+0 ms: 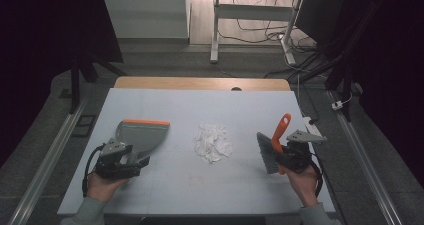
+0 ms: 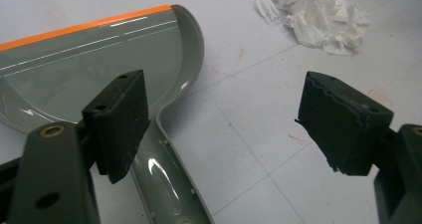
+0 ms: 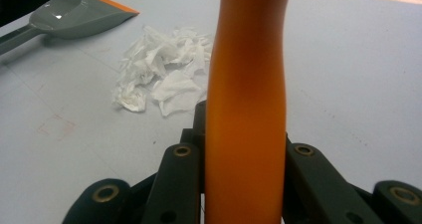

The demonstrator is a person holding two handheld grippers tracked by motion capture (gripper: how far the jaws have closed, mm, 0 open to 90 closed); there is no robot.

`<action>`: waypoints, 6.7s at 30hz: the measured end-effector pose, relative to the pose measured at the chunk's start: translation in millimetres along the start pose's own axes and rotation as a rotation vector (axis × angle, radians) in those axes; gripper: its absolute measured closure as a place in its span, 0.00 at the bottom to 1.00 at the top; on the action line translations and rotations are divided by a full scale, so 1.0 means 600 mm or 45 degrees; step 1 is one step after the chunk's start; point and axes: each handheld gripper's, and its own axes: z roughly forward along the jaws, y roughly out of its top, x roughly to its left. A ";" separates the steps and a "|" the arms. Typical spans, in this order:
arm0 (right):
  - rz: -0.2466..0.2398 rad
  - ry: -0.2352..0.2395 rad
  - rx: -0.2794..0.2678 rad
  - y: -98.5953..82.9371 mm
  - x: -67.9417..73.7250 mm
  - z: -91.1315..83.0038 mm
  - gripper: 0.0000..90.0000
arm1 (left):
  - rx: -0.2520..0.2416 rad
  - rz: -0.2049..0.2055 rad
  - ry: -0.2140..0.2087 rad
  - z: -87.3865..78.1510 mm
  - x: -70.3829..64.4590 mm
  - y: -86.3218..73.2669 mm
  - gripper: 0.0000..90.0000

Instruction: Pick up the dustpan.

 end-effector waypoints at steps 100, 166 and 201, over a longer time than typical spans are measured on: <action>-0.008 -0.046 0.039 -0.014 0.000 0.002 0.85 | 0.386 -0.268 0.210 0.058 0.082 0.007 0.69; -0.020 -0.039 0.008 -0.002 -0.005 0.002 0.85 | 0.304 0.170 -0.260 -0.027 0.046 -0.011 0.69; -0.038 -0.002 -0.003 0.014 0.009 0.018 0.85 | 0.496 0.448 -0.311 0.028 -0.011 -0.009 0.69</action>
